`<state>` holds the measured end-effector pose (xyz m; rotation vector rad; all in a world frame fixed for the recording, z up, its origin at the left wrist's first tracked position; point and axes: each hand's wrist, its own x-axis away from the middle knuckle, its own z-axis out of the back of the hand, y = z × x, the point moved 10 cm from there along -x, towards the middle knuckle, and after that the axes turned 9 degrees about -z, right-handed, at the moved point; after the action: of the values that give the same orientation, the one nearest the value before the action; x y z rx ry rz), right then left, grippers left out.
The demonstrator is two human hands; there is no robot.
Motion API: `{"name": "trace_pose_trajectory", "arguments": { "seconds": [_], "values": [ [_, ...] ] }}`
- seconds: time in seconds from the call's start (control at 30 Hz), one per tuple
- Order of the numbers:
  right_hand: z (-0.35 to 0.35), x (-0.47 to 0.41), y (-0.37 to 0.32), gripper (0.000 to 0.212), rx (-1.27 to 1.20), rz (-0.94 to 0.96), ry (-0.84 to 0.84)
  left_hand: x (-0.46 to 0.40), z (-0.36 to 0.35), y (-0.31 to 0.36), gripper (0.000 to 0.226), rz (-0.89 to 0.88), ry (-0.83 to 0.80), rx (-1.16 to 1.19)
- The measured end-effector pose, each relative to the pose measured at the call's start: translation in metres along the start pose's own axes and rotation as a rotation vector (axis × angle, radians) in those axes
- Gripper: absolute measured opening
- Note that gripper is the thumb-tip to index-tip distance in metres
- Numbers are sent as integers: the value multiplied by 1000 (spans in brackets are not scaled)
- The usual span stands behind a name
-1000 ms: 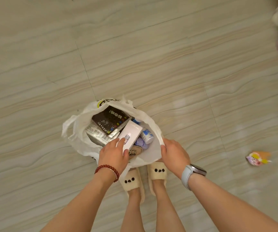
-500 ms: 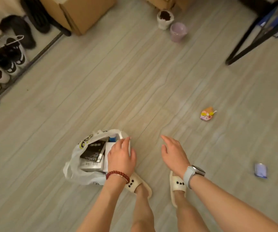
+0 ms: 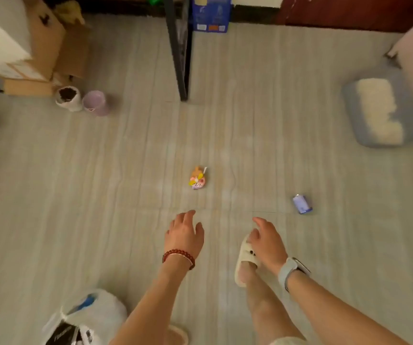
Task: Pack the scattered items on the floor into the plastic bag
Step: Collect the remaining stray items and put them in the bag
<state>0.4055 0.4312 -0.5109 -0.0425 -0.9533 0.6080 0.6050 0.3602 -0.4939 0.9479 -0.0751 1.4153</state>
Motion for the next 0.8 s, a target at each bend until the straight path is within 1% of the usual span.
{"name": "trace_pose_trajectory", "arguments": {
  "seconds": [0.1, 0.17, 0.23, 0.3, 0.4, 0.47, 0.57, 0.7, 0.8],
  "values": [
    [61, -66, 61, 41, -21, -112, 42, -65, -62, 81, 44, -58, -120, -11],
    [87, -104, 97, 42, 5, -161, 69, -104, -93, 117, 44, -93, -153, -23],
    [102, -142, 133, 43, 7, -217, 97, -144, -123, 139, 43, -117, -159, -13],
    [103, -179, 166, 44, -8, -281, 119, -182, -150, 143, 43, -121, -145, -14],
    [82, -236, 205, 50, 35, -323, 134, -234, -185, 116, 47, -54, -83, -18],
    [56, -275, 222, 58, 93, -322, 149, -264, -208, 74, 53, 43, -48, -38],
    [18, -345, 245, 71, 177, -310, 211, -307, -252, 6, 62, 116, -61, -176],
    [-3, -441, 278, 84, 331, -313, 329, -359, -306, -54, 66, 108, -99, -358],
    [-5, -493, 307, 84, 351, -400, 411, -389, -346, -71, 67, 21, -116, -421]
  ]
}}
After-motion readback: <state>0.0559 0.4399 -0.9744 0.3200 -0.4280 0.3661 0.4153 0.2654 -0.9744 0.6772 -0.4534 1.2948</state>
